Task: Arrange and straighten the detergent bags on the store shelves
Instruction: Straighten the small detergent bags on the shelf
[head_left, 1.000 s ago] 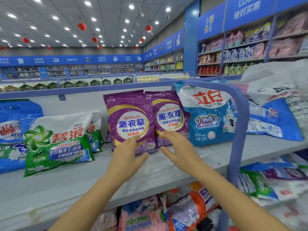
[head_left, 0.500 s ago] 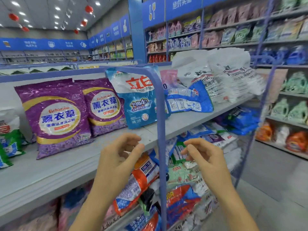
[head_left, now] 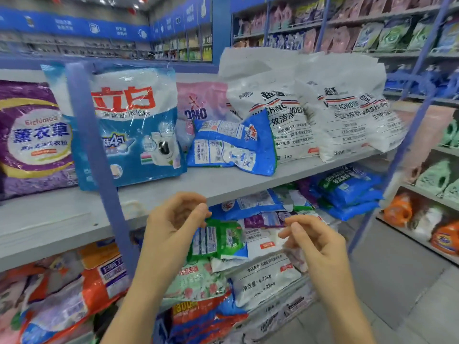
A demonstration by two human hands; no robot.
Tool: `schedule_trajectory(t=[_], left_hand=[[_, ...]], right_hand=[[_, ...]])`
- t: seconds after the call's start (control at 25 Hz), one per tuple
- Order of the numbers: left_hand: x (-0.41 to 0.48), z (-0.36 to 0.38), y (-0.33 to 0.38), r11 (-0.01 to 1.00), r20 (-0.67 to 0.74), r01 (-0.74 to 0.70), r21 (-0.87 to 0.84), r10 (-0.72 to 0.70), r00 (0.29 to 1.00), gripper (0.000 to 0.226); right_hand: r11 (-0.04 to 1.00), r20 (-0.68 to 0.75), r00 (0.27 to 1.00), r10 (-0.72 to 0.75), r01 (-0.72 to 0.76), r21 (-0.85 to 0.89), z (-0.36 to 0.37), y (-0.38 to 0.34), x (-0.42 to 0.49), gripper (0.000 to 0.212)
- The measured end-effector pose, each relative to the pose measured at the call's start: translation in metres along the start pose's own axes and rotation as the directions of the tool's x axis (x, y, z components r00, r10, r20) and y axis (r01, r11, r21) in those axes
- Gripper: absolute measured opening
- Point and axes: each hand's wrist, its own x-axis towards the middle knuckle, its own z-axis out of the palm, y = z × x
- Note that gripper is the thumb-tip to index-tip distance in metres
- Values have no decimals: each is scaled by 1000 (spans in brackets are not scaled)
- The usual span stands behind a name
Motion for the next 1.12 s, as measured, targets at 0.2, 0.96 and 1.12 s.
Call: schedule_trajectory(t=[0.2,0.96,1.12], left_hand=[[32,54,-25,993,-82,42,108,-33,996,13],[164,130,-84,775,-64,27,632,17,998,97],[184,127,-66,854,-248,-19,520,173,953,63]], right_hand=[[999,100,995,11,-8,-31,-25,36,89,12],[978,352,915,-195,152,145,35,50,281,31],[940,428,865,-264,131,316,51,0,308,17]])
